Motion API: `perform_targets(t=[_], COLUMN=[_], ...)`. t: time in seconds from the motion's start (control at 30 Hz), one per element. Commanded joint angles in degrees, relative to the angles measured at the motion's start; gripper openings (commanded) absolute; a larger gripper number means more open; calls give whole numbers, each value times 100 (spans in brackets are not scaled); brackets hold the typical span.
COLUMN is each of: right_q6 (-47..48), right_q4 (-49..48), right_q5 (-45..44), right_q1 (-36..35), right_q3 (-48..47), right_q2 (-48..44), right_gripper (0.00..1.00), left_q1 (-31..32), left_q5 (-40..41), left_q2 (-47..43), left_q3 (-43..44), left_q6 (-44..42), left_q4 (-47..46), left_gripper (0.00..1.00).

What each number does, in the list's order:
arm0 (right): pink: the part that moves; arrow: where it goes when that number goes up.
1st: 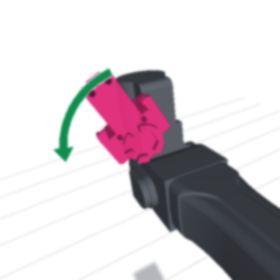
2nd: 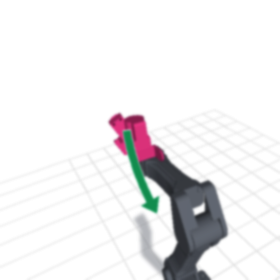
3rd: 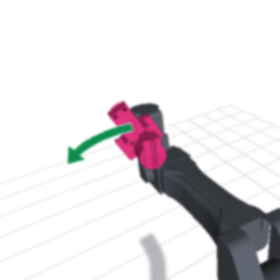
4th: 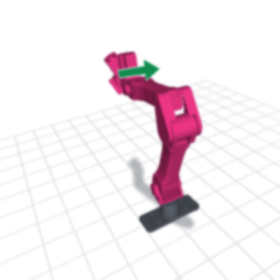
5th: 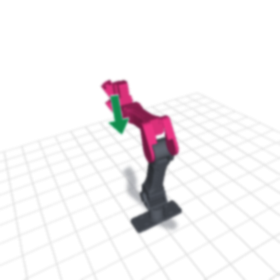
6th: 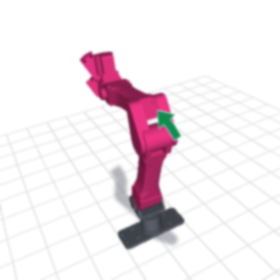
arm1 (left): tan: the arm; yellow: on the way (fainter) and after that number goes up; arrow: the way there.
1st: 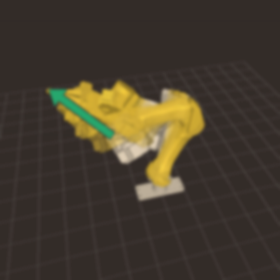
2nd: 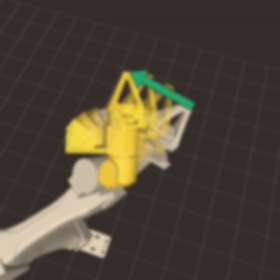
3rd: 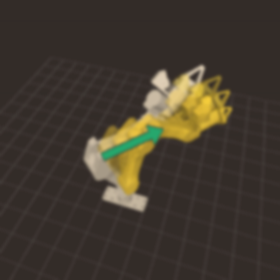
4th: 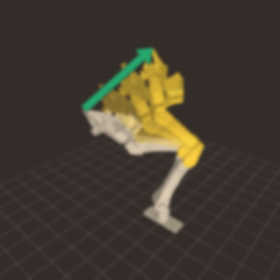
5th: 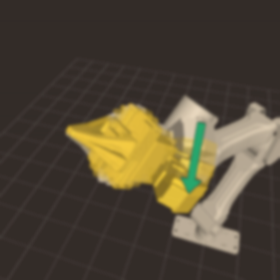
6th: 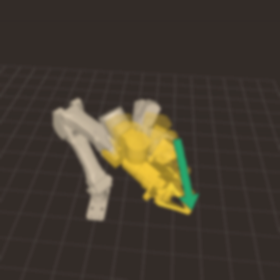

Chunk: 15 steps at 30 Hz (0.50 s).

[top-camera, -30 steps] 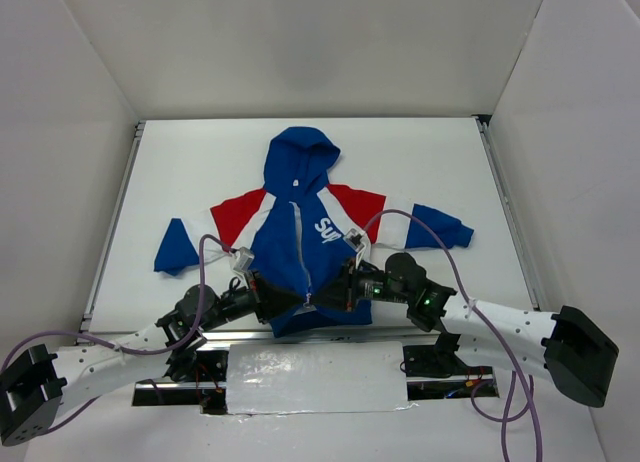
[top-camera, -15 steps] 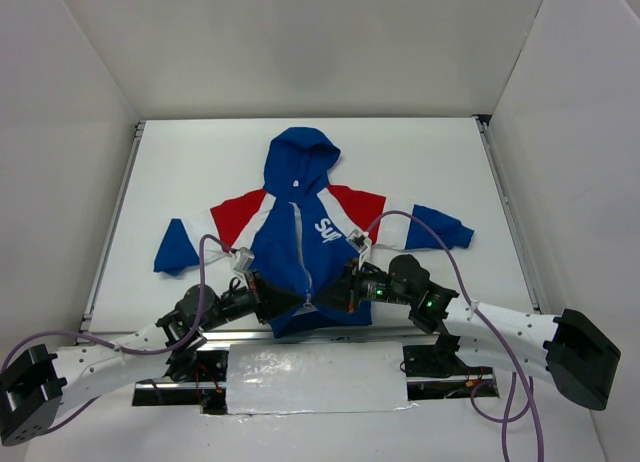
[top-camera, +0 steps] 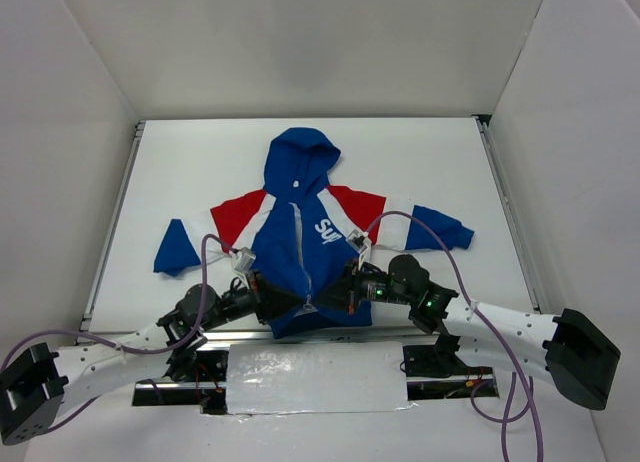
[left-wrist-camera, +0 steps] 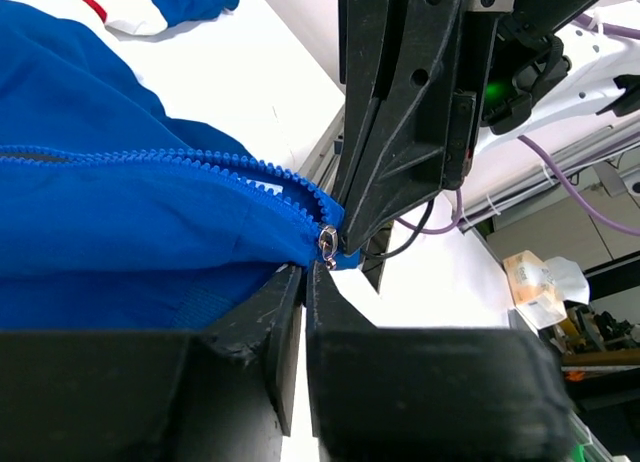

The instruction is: Zip up the jacket

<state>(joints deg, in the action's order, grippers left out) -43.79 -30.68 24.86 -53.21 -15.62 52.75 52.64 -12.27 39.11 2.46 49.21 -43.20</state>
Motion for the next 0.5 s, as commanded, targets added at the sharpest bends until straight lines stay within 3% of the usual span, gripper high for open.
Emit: perform_targets(t=[0.0, 0.1, 0.47], right_q6=[37, 46, 72], right_q4=[-386, -352, -334], right_q5=[1, 1, 54], right_q1=[12, 12, 4], right_q3=[-38, -55, -73], right_q2=[-2, -19, 7], right_gripper=[0, 0, 0], left_q1=[36, 36, 27], left_q5=[-372, -355, -127], left_q2=[44, 70, 61], left_q3=[-659, -659, -562], left_q6=[-61, -52, 124], left_q4=[-540, -584, -409], left_gripper=[19, 27, 39])
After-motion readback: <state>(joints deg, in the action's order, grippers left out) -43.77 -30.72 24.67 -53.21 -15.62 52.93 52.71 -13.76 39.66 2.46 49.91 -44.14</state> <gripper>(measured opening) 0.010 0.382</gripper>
